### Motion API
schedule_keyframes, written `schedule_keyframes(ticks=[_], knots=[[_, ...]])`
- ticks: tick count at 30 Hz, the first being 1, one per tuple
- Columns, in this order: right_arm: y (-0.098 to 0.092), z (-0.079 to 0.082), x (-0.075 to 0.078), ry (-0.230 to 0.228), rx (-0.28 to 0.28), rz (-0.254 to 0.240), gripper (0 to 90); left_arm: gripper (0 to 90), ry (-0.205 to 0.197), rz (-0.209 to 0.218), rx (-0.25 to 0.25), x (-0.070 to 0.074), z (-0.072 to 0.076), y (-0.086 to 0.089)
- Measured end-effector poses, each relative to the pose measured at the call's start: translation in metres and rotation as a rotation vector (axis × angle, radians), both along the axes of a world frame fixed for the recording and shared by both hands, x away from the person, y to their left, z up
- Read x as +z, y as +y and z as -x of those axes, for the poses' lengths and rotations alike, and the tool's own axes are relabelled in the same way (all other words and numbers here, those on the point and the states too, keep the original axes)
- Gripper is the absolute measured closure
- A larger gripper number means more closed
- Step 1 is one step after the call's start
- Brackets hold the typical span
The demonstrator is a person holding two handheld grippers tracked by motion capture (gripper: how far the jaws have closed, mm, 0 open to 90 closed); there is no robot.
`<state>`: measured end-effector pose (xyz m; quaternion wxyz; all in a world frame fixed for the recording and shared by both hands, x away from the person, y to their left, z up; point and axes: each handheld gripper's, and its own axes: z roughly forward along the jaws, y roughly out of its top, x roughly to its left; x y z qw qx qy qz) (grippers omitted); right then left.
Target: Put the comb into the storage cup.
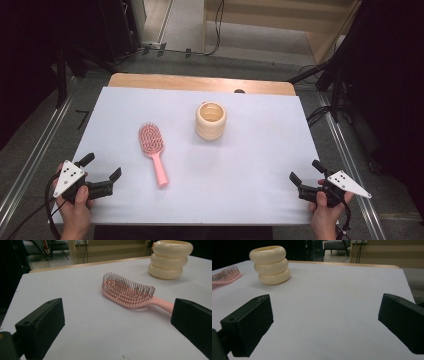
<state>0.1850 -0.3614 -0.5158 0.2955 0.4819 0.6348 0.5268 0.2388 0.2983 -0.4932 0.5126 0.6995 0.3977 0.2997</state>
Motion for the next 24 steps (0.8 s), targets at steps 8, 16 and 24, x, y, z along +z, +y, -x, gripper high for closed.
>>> schedule_keyframes(ticks=[8,16,24], knots=[[0.002,0.0,0.0,0.002,0.016,0.006,0.0,0.0,0.016,0.007,-0.016,0.011,-0.001,-0.008],[0.004,-0.001,-0.001,0.002,0.025,0.013,0.0,20.0,0.044,0.068,-0.086,0.03,0.002,-0.025],[0.005,-0.002,-0.001,0.001,0.037,0.018,0.0,65.4,0.077,0.048,-0.155,0.043,-0.001,-0.05]])
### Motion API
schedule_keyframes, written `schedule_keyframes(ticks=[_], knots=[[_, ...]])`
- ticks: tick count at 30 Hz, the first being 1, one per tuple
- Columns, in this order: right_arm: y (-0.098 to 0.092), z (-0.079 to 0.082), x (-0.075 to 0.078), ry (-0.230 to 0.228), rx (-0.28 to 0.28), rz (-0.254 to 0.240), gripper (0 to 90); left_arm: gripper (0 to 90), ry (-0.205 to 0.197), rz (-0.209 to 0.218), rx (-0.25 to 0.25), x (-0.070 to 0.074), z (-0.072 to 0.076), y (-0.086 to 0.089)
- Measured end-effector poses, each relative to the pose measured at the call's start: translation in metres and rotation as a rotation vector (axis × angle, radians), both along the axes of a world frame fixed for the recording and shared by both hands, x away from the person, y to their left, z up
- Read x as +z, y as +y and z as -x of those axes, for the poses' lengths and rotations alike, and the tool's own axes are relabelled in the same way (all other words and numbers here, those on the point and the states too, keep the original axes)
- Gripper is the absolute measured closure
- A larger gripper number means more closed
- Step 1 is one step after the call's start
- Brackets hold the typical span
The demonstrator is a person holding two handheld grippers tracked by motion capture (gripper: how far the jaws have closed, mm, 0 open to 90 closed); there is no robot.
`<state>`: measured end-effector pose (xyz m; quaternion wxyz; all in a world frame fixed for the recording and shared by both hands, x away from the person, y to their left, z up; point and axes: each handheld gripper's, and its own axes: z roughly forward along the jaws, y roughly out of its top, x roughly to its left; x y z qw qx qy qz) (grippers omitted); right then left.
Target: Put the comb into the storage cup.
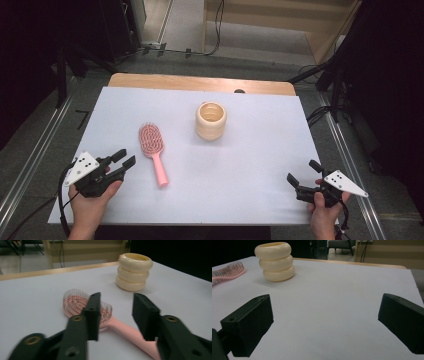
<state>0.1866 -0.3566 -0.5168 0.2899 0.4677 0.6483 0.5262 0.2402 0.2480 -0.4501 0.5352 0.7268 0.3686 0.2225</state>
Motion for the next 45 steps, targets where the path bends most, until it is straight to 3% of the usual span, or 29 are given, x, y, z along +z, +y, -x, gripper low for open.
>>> schedule_keyframes(ticks=[1,2,3,8,12,15,17,18,32,39,45], knots=[[0.0,0.0,0.0,0.0,0.0,0.0,0.0,65.4,0.004,0.0,-0.017,0.001,-0.001,-0.003],[0.0,0.0,0.0,0.0,-0.001,0.002,0.0,76.3,0.022,-0.004,-0.045,0.003,-0.003,-0.011],[0.0,0.0,0.0,0.0,-0.001,0.002,0.0,79.6,0.022,-0.004,-0.045,0.003,-0.003,-0.011],[0.0,0.0,0.0,-0.003,-0.001,0.004,0.0,90.0,0.057,-0.013,-0.115,0.004,-0.011,-0.031],[0.001,0.0,0.0,-0.001,-0.001,0.007,0.0,90.0,0.087,-0.041,-0.165,0.001,-0.017,-0.047],[0.002,-0.001,0.0,-0.001,0.002,0.008,0.0,90.0,0.173,-0.041,-0.205,-0.004,-0.019,-0.061],[0.002,-0.001,0.0,-0.001,0.002,0.009,0.0,90.0,0.181,-0.061,-0.212,-0.006,-0.019,-0.064],[0.002,-0.001,-0.001,0.001,0.0,0.007,0.0,90.0,0.206,-0.077,-0.234,-0.01,-0.02,-0.07],[0.003,-0.002,-0.001,0.006,-0.004,0.021,0.0,90.0,0.35,-0.129,-0.251,-0.034,-0.022,-0.08],[0.003,-0.002,-0.001,0.007,-0.006,0.026,0.0,90.0,0.387,-0.173,-0.255,-0.04,-0.021,-0.084],[0.004,-0.002,-0.001,0.007,-0.013,0.031,0.0,90.0,0.406,-0.168,-0.251,-0.037,-0.023,-0.077]])
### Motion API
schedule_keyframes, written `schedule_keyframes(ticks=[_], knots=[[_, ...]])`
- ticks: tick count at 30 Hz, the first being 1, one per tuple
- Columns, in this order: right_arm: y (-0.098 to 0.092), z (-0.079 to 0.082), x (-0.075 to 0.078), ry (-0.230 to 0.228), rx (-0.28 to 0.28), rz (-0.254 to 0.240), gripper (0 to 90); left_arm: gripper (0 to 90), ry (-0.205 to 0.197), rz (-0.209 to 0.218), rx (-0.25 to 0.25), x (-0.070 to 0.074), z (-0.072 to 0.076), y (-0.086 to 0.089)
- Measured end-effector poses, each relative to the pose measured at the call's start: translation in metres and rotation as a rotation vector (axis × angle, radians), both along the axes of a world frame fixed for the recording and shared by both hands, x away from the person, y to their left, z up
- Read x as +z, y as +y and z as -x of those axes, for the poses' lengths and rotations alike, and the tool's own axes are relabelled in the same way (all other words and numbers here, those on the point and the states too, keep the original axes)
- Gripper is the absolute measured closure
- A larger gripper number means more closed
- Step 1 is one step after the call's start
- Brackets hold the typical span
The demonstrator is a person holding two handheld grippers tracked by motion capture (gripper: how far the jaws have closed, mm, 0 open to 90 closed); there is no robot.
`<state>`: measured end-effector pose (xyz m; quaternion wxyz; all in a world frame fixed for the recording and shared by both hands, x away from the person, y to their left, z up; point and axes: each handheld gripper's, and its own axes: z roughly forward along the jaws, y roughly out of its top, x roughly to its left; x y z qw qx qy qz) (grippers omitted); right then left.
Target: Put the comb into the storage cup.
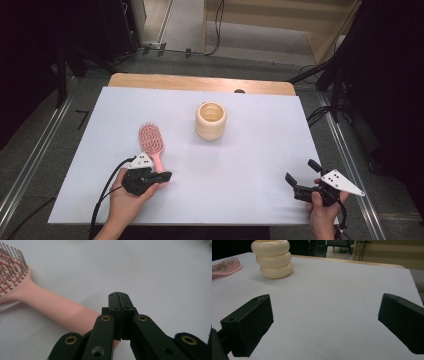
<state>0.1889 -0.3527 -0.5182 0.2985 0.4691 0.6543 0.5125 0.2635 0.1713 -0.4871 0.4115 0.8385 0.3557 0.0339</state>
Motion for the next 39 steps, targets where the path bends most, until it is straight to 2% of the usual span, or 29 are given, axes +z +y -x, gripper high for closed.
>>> schedule_keyframes(ticks=[5,8,13,16,22,24,28,30,36,39], knots=[[0.0,0.0,0.0,0.003,-0.003,0.001,0.0,90.0,0.02,0.007,0.015,0.004,0.0,0.008],[0.001,-0.001,0.0,0.003,-0.002,0.007,0.0,90.0,0.022,0.0,-0.003,0.003,0.002,0.001],[0.001,-0.001,0.0,0.007,-0.004,0.006,0.0,90.0,0.009,-0.061,-0.023,-0.001,0.006,-0.016],[0.001,-0.001,0.0,0.006,-0.004,0.009,0.0,90.0,0.009,-0.071,-0.021,-0.002,0.006,-0.019],[0.002,-0.002,0.0,0.005,-0.001,0.022,0.0,90.0,0.002,-0.151,-0.026,-0.003,0.007,-0.02],[0.002,-0.002,0.0,0.006,-0.002,0.022,0.0,90.0,0.013,-0.171,-0.015,-0.004,0.005,-0.015],[0.002,-0.002,0.0,0.008,-0.004,0.018,0.0,90.0,0.037,-0.18,0.011,-0.007,0.002,0.0],[0.002,-0.002,0.0,0.008,-0.005,0.021,0.0,90.0,0.051,-0.164,0.024,-0.007,0.001,0.009],[0.002,-0.002,0.0,0.009,-0.006,0.021,0.0,90.0,0.07,-0.162,0.06,-0.004,-0.002,0.033],[0.002,-0.002,0.0,0.009,-0.005,0.026,0.0,90.0,0.066,-0.173,0.078,-0.003,-0.003,0.044]])
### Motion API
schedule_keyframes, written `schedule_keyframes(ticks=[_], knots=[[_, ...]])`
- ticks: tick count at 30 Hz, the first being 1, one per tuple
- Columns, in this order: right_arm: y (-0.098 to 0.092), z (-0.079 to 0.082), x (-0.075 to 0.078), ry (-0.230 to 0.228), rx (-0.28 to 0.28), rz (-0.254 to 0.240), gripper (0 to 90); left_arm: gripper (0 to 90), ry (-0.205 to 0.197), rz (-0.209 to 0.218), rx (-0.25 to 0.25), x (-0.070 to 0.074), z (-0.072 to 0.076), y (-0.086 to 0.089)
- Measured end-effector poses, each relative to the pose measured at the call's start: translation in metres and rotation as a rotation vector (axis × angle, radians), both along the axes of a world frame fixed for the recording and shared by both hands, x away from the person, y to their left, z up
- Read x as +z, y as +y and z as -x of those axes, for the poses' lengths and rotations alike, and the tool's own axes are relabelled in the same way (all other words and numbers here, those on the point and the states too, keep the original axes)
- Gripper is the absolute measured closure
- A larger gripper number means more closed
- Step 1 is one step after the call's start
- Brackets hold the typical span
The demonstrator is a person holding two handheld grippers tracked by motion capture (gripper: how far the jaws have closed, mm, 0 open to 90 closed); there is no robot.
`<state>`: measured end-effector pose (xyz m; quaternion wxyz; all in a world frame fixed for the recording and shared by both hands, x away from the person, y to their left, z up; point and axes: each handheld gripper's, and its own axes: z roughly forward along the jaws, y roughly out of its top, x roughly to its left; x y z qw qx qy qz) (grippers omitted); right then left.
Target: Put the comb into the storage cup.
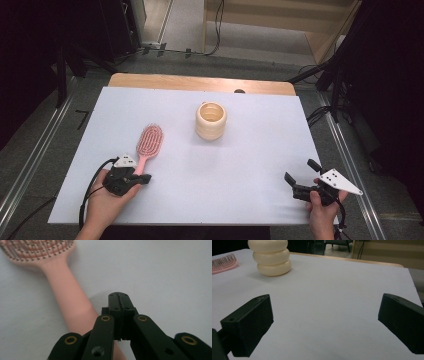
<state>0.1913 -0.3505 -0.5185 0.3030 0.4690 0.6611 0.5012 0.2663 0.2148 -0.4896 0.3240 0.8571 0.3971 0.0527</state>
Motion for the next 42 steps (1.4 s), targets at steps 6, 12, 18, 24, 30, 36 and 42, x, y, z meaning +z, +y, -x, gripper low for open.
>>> schedule_keyframes(ticks=[6,12,18,24,30,36,42], knots=[[0.0,0.0,0.0,0.002,0.0,-0.003,0.0,90.0,0.007,-0.007,0.038,0.003,-0.003,0.019],[0.0,0.0,0.0,0.0,0.001,-0.002,0.0,90.0,0.007,-0.007,0.082,0.005,-0.006,0.035],[0.0,0.0,0.0,0.001,0.002,-0.001,0.0,89.8,-0.001,0.012,0.092,0.01,-0.005,0.042],[0.0,0.0,0.0,0.002,0.002,0.0,0.0,72.2,-0.015,0.029,0.074,0.024,-0.003,0.036],[0.0,0.0,0.0,0.003,-0.002,0.0,0.0,51.1,-0.024,0.02,0.105,0.035,-0.012,0.037],[0.001,0.0,0.0,0.01,-0.004,0.002,0.0,33.1,-0.007,0.008,0.127,0.044,-0.025,0.04],[0.001,-0.001,0.0,0.01,-0.001,-0.001,0.0,0.0,0.042,-0.057,0.158,0.043,-0.044,0.035]])
